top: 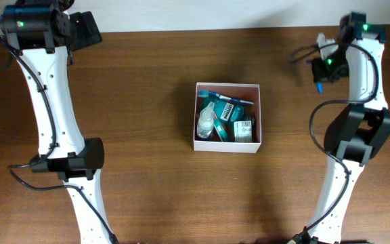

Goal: Pack container
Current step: 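Lift the razor with the right gripper and carry it over the box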

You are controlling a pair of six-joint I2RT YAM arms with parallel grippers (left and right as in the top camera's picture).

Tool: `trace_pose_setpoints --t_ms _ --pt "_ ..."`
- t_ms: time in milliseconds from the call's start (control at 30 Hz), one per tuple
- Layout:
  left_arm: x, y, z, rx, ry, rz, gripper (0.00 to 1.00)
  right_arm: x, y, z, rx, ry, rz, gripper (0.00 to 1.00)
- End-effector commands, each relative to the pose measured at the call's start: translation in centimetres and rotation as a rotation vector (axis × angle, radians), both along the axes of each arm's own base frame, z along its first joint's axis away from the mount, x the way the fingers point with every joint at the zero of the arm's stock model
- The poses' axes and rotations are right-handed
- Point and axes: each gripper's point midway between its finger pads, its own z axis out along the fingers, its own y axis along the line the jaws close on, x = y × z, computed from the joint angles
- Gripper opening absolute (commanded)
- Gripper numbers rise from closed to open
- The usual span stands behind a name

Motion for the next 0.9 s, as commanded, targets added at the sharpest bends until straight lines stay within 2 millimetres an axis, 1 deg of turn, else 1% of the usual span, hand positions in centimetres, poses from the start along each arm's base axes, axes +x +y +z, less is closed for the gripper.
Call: trace_pose_setpoints --t_ms 0,133,200,233,433,600,667,700,800,867 --pt "-0.4 -0.2 0.8 -0.01 -0.019 0.005 0.99 1.1 5.0 4.2 0.118 -0.088 0.073 0.04" --pt "-0.4 -0.2 0.8 -0.01 -0.019 0.005 0.99 -0.7 9.7 7.3 0.194 -0.072 0.149 0.04" --pt "-0.4 -0.2 0.8 -0.01 -0.019 0.005 0.99 -1.4 11.8 8.2 0.215 -0.06 0.17 0.04" --pt "-0.4 -0.2 0.8 -0.01 -0.019 0.005 0.99 -1.4 12.7 8.5 0.221 -0.053 0.134 0.04" --pt "-0.4 -0.2 0.8 -0.01 -0.019 0.005 0.99 -2.4 19.1 9.2 0.251 -0.026 0.159 0.04" --pt "-0.4 -0.2 0.8 -0.01 -0.019 0.005 0.99 -3.9 24.6 9.6 0.247 -0.019 0.275 0.04" --pt "-0.4 -0.2 0.8 -0.01 -0.019 0.005 0.99 -4.4 26.1 9.5 0.21 -0.021 0.313 0.04" --pt "-0.4 -0.2 0.8 -0.01 -0.019 0.005 0.99 -4.5 26.4 9.4 0.171 -0.024 0.326 0.04" --pt "-0.4 -0.2 0.8 -0.01 -0.019 0.005 0.99 -4.6 26.3 8.8 0.066 -0.026 0.34 0.04" --pt "-0.4 -0.2 0.8 -0.01 -0.019 0.005 0.99 -4.9 26.5 8.4 0.051 -0.017 0.362 0.04"
